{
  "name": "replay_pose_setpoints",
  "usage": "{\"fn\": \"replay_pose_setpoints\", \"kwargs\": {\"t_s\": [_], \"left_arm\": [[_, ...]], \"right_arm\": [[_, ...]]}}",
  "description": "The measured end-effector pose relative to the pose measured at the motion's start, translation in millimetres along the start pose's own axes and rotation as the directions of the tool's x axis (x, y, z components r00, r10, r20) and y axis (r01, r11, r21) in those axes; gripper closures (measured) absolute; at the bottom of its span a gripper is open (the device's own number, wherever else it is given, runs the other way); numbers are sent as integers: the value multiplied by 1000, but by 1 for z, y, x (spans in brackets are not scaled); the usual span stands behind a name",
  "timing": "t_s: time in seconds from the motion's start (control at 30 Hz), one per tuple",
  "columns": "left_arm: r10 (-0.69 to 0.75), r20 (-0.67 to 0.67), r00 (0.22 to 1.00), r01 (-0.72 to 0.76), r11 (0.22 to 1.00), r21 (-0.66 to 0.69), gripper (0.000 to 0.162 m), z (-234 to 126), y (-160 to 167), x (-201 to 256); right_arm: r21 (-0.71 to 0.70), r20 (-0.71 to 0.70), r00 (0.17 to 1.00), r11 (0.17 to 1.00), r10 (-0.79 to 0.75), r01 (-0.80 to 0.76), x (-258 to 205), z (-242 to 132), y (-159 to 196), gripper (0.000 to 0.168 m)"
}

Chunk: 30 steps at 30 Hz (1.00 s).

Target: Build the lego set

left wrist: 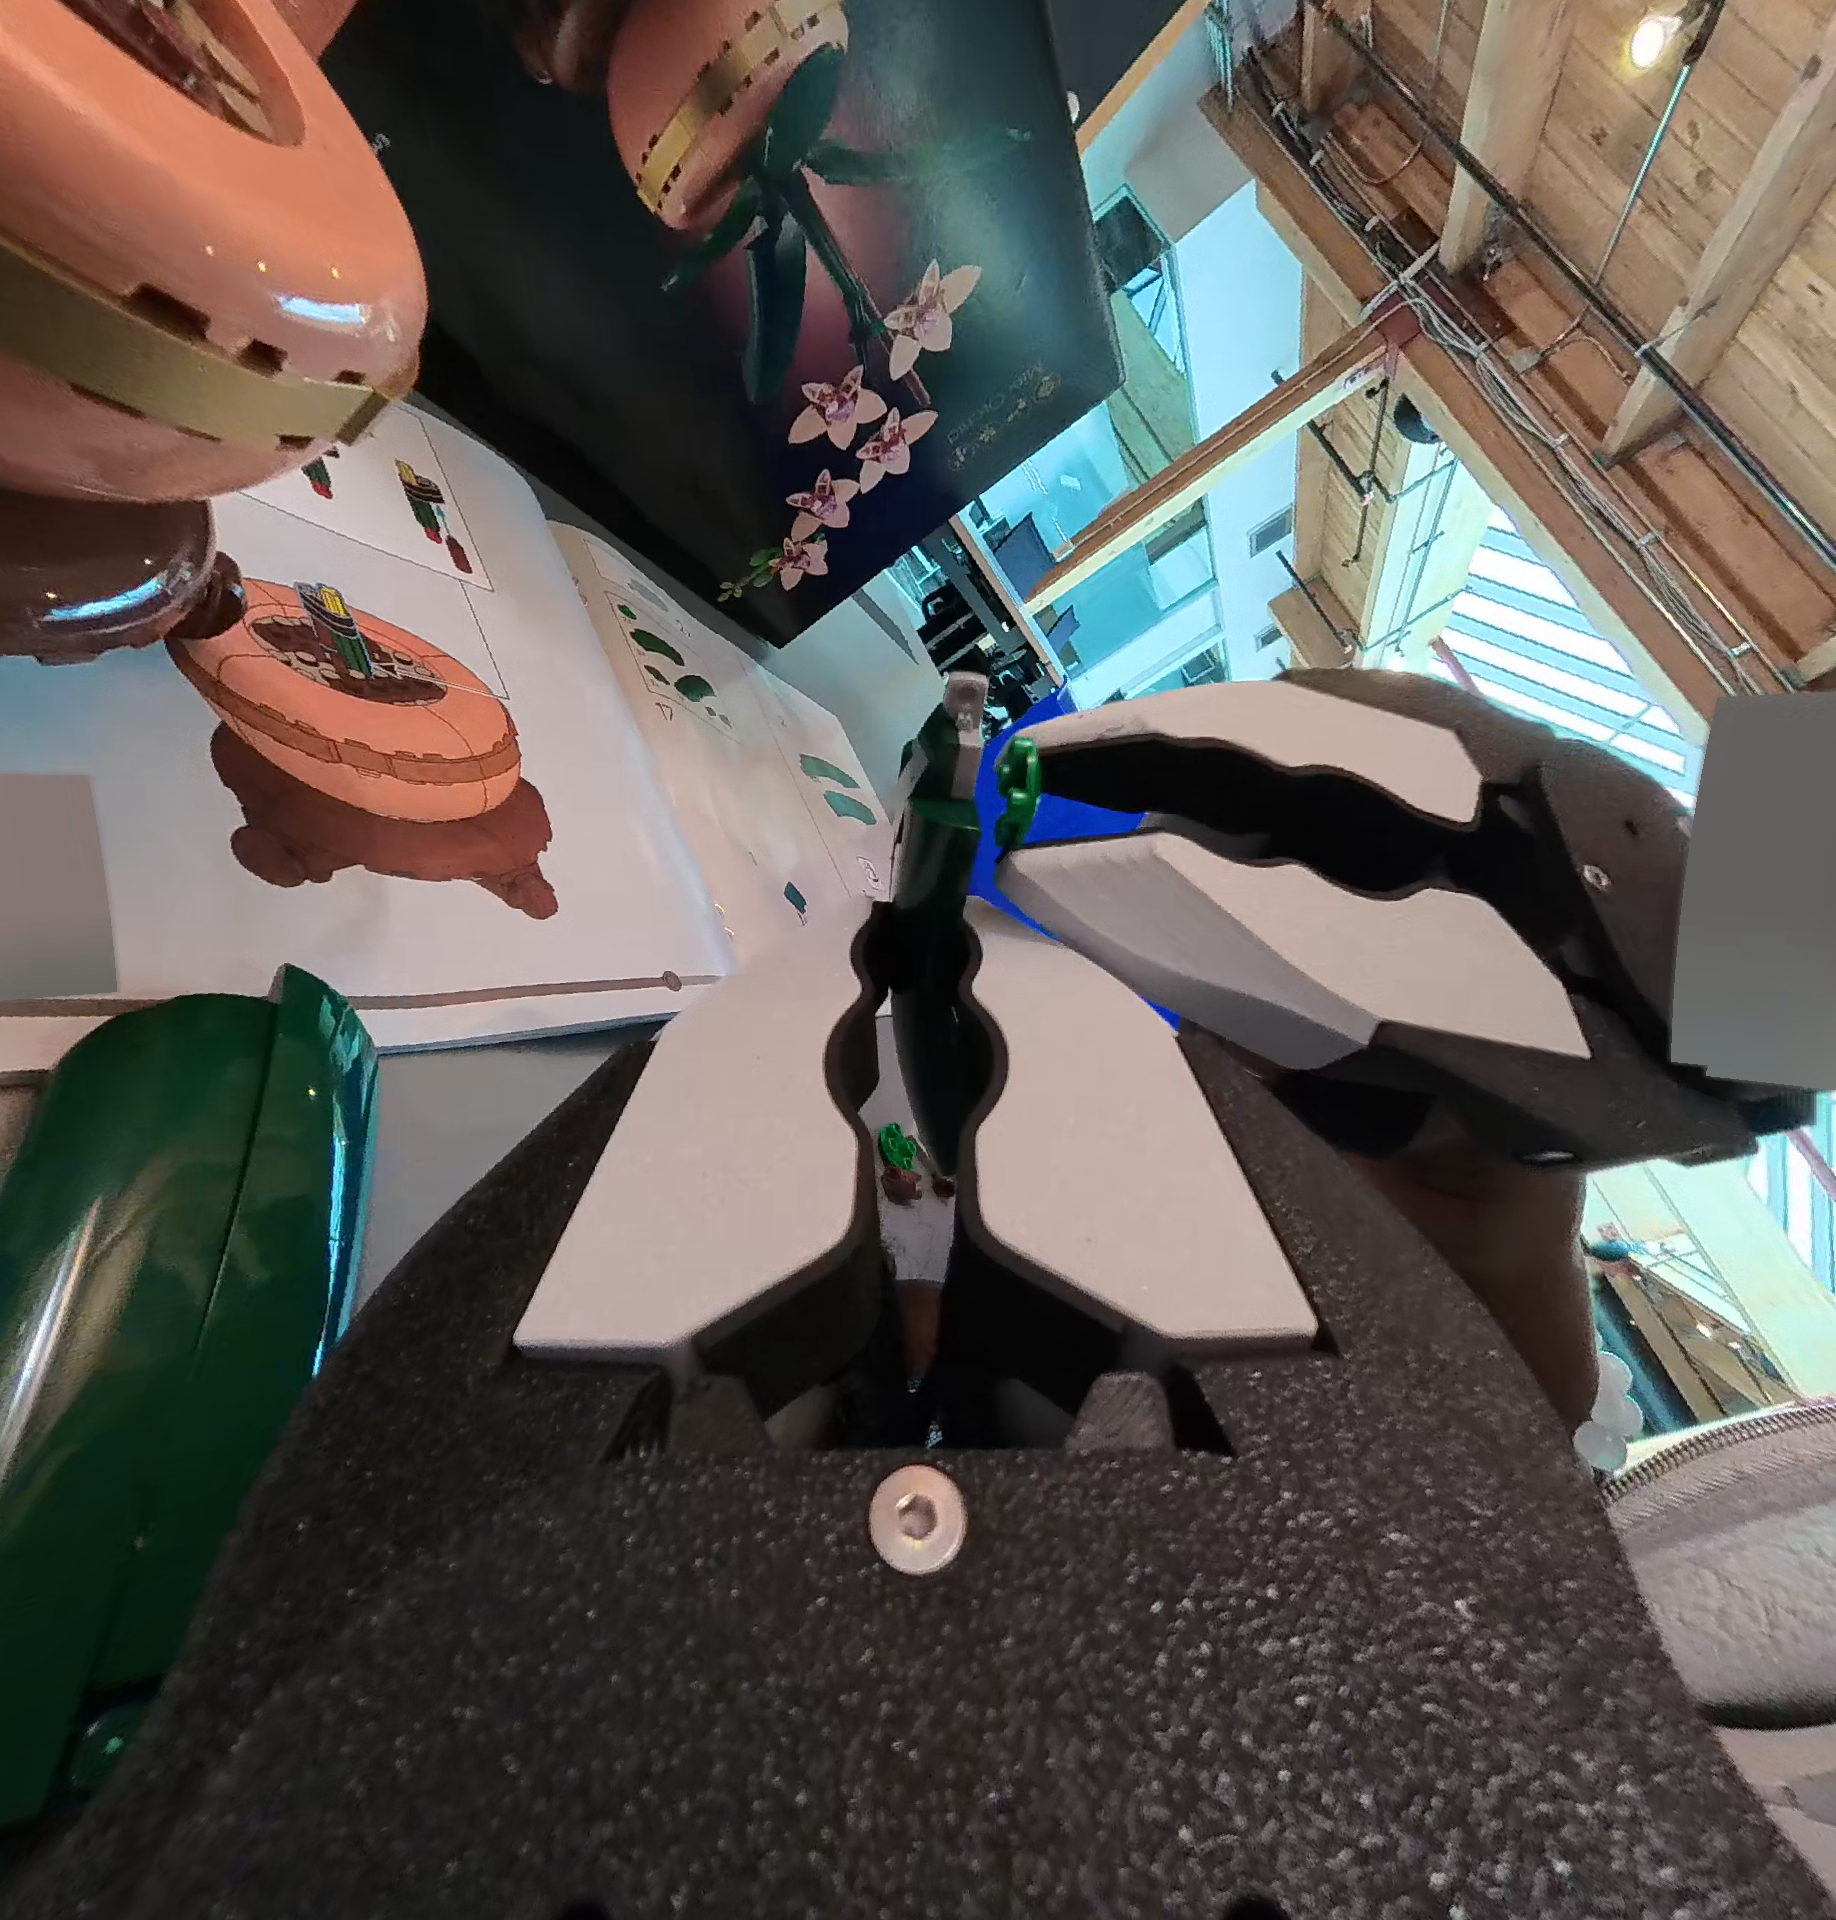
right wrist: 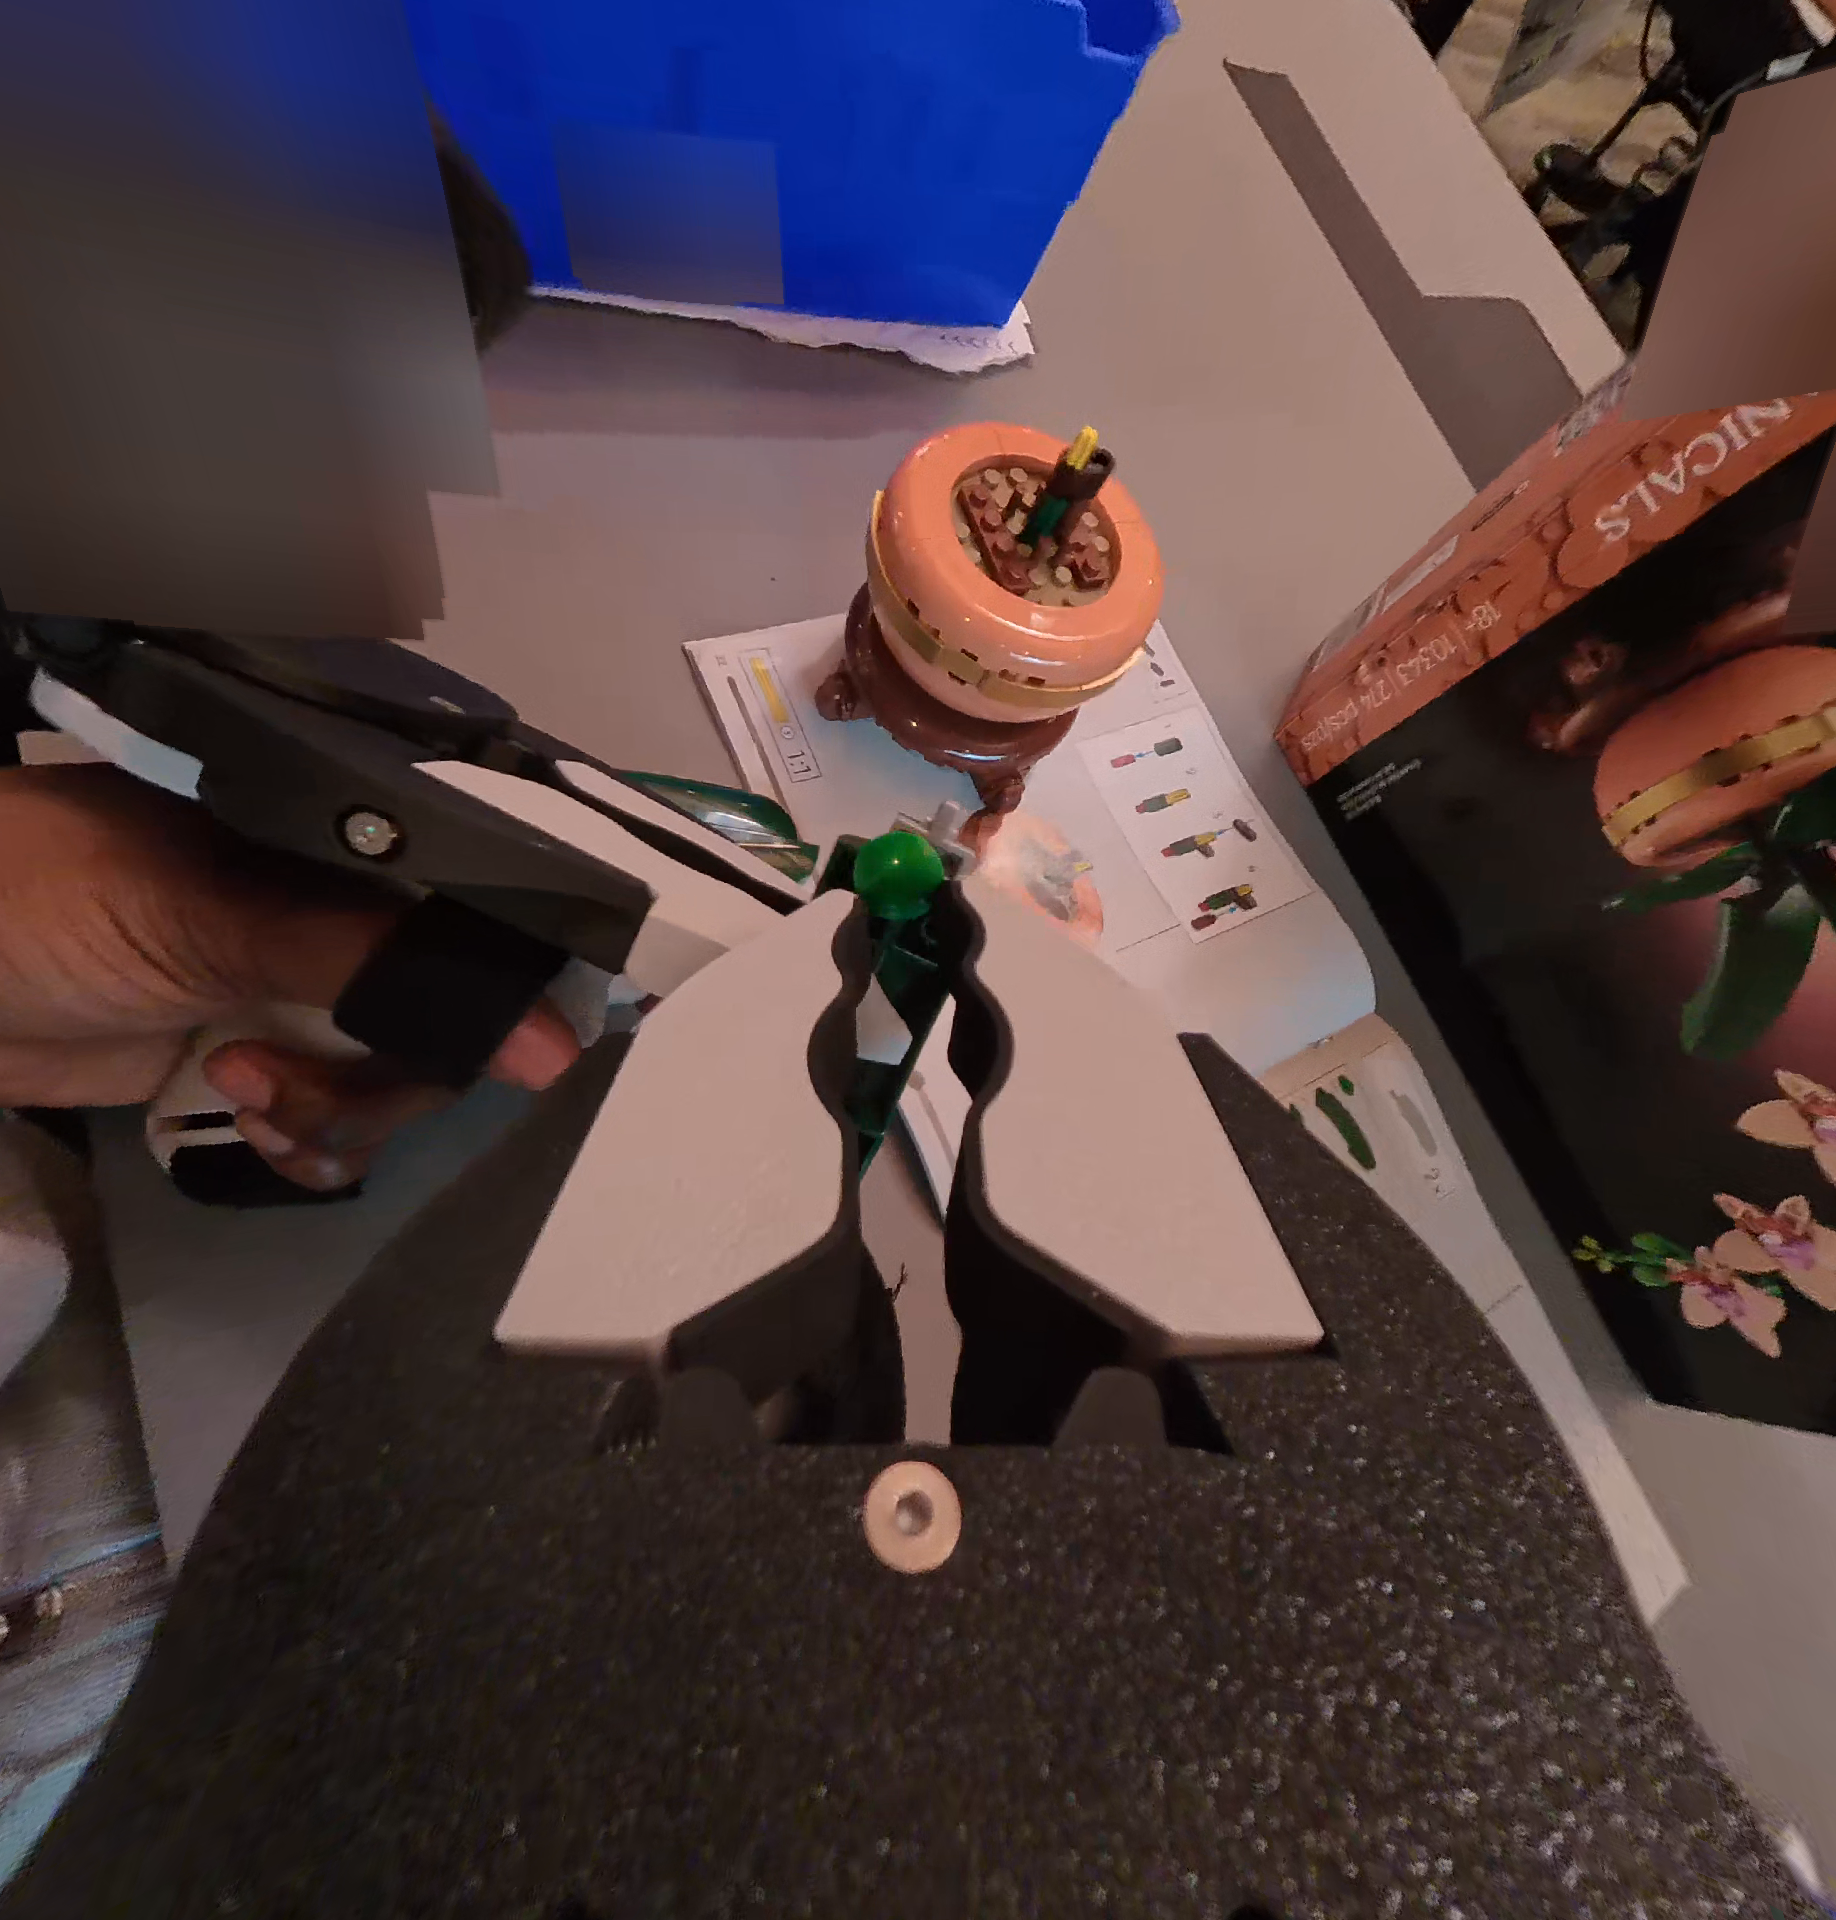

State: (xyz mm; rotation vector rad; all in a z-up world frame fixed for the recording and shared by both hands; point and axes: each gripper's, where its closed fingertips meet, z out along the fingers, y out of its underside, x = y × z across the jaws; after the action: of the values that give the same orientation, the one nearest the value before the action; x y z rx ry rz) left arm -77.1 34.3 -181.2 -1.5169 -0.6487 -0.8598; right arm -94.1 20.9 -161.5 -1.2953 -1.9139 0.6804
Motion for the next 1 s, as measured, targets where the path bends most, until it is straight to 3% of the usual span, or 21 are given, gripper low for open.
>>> {"fn": "replay_pose_setpoints", "kwargs": {"t_s": [0.43, 0.63, 1.0], "left_arm": [[161, 73, 984, -167, 982, 82, 154, 0, -12, 0], [146, 80, 986, -153, 984, 87, 154, 2, -13, -1], [-57, 62, 996, 51, 994, 100, 154, 9, -5, -5]], "right_arm": [[114, 85, 904, 898, 418, -426, 3, 2, -5, 156], [78, 85, 902, 900, 422, -429, 1, 2, -6, 156], [-91, -2, 920, 916, 393, -391, 7, 7, 10, 156]]}}
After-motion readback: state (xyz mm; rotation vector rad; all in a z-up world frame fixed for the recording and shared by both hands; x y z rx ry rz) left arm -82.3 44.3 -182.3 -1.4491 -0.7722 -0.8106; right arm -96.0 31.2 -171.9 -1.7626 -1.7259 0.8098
